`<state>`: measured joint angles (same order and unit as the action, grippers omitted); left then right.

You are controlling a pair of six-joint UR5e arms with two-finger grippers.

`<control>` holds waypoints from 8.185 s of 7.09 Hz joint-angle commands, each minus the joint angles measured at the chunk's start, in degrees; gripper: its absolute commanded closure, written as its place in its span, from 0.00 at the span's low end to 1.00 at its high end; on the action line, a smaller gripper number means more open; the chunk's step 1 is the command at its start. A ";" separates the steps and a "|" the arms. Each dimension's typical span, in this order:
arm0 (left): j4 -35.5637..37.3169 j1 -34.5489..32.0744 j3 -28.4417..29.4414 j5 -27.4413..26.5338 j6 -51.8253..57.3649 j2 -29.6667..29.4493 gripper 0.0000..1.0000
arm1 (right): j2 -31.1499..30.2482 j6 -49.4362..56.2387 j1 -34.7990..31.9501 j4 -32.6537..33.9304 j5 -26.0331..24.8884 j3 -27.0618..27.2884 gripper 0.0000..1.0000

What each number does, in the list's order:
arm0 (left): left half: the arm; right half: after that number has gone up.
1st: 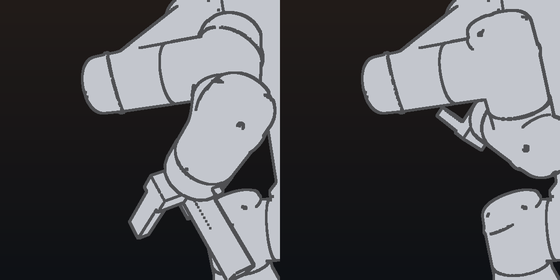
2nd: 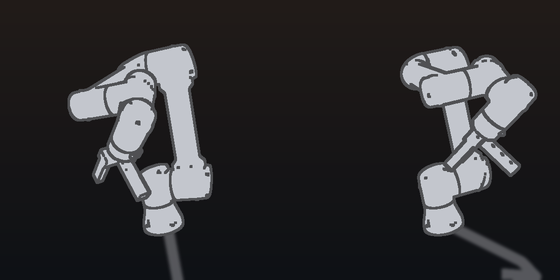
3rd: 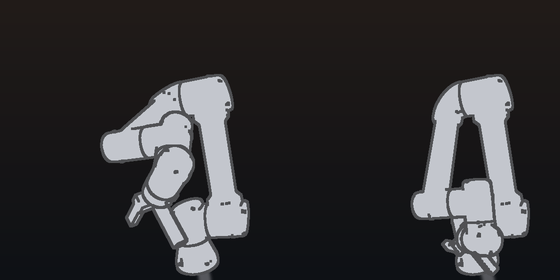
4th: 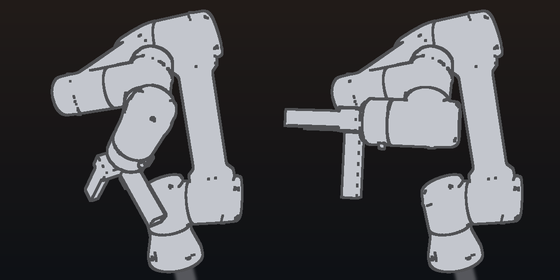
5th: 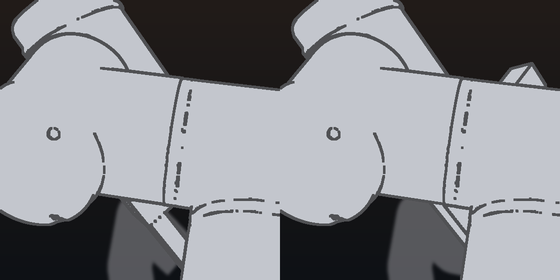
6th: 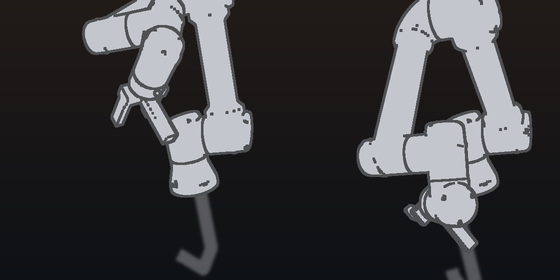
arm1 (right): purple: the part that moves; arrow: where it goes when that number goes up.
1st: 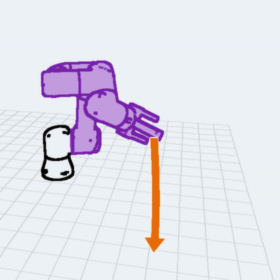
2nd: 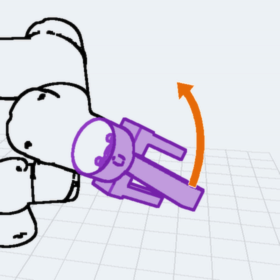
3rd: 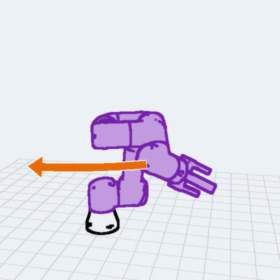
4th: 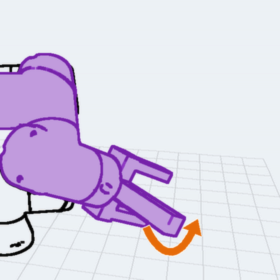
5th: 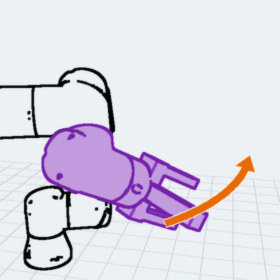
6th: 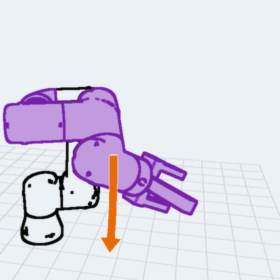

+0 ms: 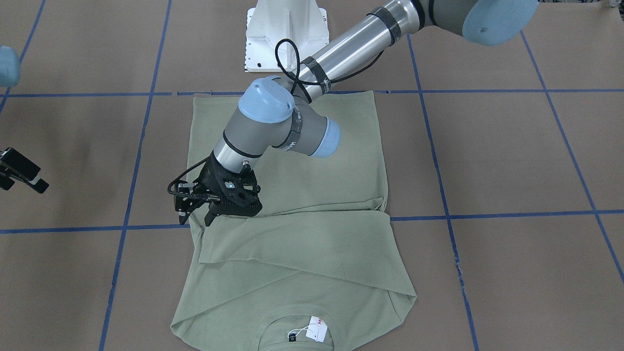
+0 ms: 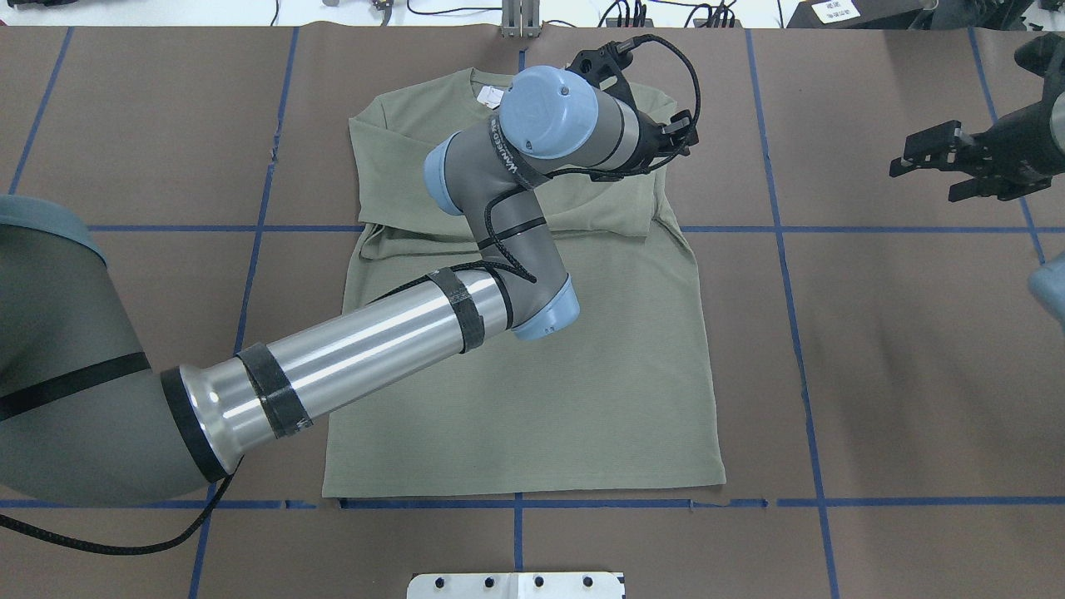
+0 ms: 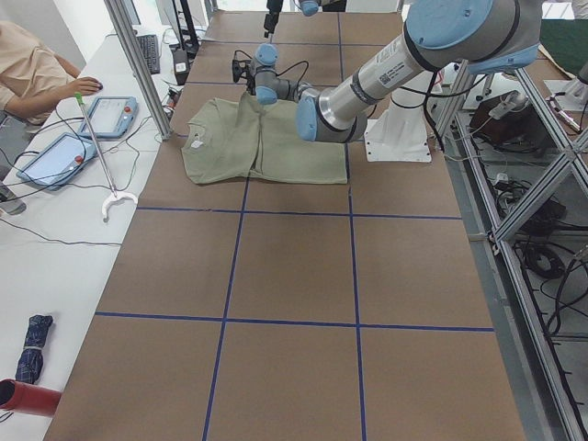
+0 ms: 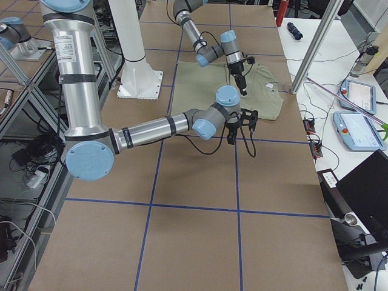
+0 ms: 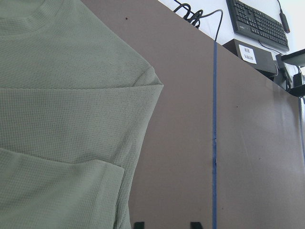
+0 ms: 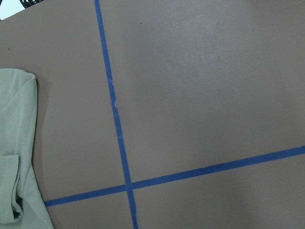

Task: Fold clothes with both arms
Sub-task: 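Fold the held sleeve with the left gripper across the shirt toward the collar, then release the sleeve and move the left gripper to the nearest hem corner, then grasp both hem corners with the left and right grippers, then lift the hem with both grippers and fold it toward the collar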

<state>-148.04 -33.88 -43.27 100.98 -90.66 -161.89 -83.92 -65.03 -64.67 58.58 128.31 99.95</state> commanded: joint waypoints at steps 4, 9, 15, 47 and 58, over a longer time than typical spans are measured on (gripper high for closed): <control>10.84 -1.45 -31.10 9.30 0.91 21.72 0.15 | -0.27 -32.75 29.27 0.92 -24.47 12.52 0.02; 13.13 -3.30 -46.64 12.04 3.73 35.94 0.15 | -4.23 -46.31 51.53 3.01 -40.47 16.77 0.04; 12.96 -3.12 -46.91 12.04 3.47 37.00 0.15 | -4.41 -47.73 55.26 12.61 -42.53 19.58 0.09; 45.37 26.06 -78.34 -13.09 -16.31 65.30 1.00 | -8.87 -49.22 55.79 12.96 -42.18 25.62 1.00; 50.14 -0.44 -72.43 -4.22 2.80 46.06 1.00 | 13.19 -32.75 31.57 25.80 -33.40 15.14 1.00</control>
<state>-97.13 -28.03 -121.28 95.63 -93.76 -112.80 -79.66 -103.30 -27.13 77.56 93.30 121.12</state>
